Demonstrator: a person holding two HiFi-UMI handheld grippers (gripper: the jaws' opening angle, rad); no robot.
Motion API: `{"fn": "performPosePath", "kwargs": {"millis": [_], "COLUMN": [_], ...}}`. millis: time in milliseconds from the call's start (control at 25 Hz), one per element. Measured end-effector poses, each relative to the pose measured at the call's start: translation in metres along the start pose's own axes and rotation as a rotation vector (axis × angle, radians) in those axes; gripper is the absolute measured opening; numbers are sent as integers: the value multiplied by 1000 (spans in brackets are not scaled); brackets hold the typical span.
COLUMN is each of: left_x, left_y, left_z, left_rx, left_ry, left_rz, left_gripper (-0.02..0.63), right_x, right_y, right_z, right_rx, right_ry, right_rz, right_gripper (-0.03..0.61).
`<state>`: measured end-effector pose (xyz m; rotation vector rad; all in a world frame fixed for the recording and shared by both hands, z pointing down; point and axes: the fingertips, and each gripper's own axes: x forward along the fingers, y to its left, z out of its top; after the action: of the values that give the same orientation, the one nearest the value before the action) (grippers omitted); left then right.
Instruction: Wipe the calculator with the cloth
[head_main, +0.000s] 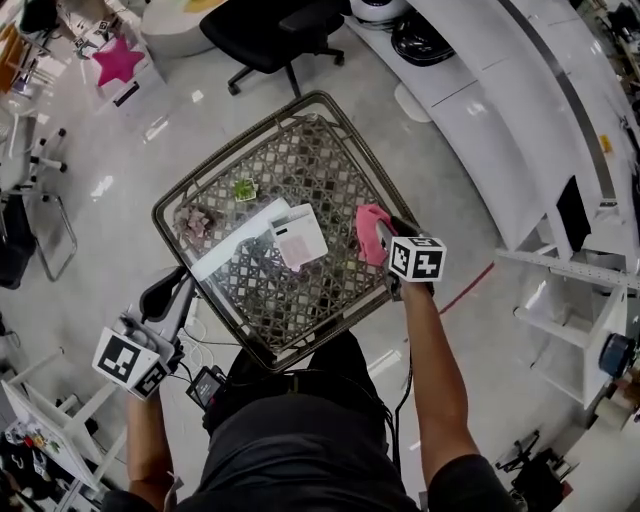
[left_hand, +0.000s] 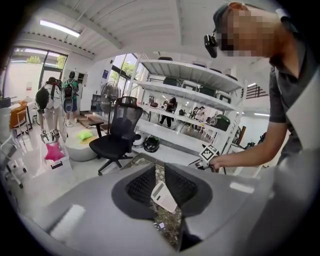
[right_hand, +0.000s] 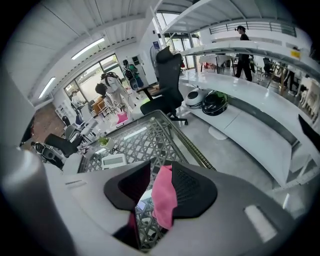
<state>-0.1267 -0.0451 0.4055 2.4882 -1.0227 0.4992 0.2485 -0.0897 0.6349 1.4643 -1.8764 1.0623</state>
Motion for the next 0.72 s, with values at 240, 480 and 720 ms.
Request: {"fn": "performPosePath", "kwargs": {"millis": [240, 480, 720], "left_x": [7, 11, 12], "left_y": [3, 8, 7], "left_z": [-8, -23, -41], "left_rx": [-6, -15, 7], "left_ry": [20, 49, 86], "left_rz": [-14, -18, -20], "left_gripper": [61, 61, 61], "right_x": [36, 62, 77], "right_y": [-6, -16, -21], "right_z": [-38, -65, -74], "right_rx": [22, 52, 40], "right_ry": [126, 192, 215], "right_rz": [1, -21, -51], "right_gripper": [140, 139, 138]}}
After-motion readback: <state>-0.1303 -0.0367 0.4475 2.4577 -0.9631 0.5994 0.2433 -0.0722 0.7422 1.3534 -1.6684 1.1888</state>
